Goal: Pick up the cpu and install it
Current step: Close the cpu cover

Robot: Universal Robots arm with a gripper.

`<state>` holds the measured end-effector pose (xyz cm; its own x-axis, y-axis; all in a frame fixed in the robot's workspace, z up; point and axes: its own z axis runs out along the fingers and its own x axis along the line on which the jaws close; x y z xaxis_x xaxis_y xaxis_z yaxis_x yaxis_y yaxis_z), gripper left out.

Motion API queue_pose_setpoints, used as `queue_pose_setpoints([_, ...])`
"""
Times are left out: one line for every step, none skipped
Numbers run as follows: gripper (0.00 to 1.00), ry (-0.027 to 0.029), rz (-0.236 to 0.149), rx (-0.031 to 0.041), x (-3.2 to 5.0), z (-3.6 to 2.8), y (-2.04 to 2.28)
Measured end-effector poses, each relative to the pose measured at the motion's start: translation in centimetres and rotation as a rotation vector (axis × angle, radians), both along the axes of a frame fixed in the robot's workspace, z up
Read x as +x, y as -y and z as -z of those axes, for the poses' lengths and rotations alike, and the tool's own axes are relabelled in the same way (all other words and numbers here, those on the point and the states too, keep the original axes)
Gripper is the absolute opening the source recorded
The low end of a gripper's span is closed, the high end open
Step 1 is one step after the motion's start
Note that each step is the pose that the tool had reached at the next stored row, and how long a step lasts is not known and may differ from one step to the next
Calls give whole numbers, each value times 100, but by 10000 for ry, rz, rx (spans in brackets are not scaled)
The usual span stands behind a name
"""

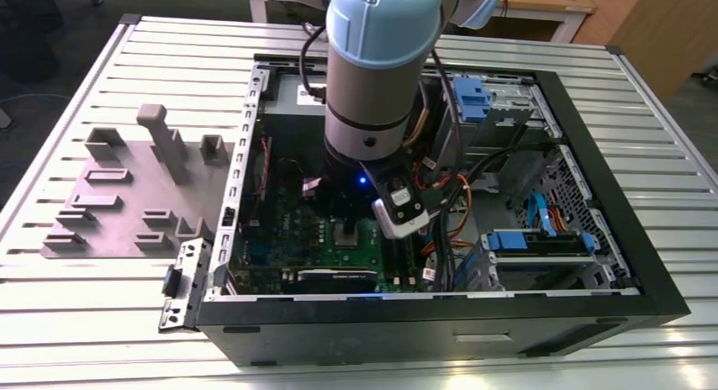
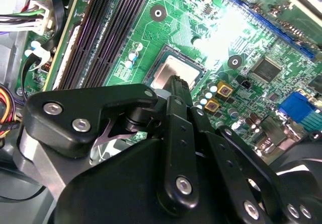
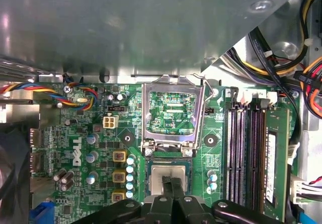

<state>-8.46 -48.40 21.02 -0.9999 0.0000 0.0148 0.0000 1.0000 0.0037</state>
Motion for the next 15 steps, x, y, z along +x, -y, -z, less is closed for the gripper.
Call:
queue_pose_setpoints([11, 0, 0, 1, 0, -6, 0])
queue_pose_setpoints([11, 1, 0, 1, 0, -11, 0])
queue_pose_setpoints([11, 0, 0, 1, 0, -16, 0])
queue_pose_setpoints([11, 1, 0, 1, 0, -20, 0])
queue_pose_setpoints([11, 1, 0, 1, 0, -24, 0])
queue_pose_setpoints([11, 0, 0, 1, 0, -27, 0])
queue_pose_setpoints([11, 0, 0, 1, 0, -30, 0])
queue_pose_setpoints([11, 0, 0, 0, 0, -33, 0])
queue_pose_setpoints([11, 1, 0, 1, 0, -34, 0])
queue_pose_setpoints([11, 1, -1, 0, 0, -36, 0])
queue_pose_setpoints([11, 1, 0, -1, 0, -37, 0])
queue_pose_setpoints([11, 0, 0, -1, 0, -38, 0])
queue_pose_setpoints([11, 0, 0, -1, 0, -39, 0])
queue_pose_setpoints([11, 0, 0, -2, 0, -42, 0])
queue_pose_setpoints([11, -1, 0, -4, 0, -45, 0])
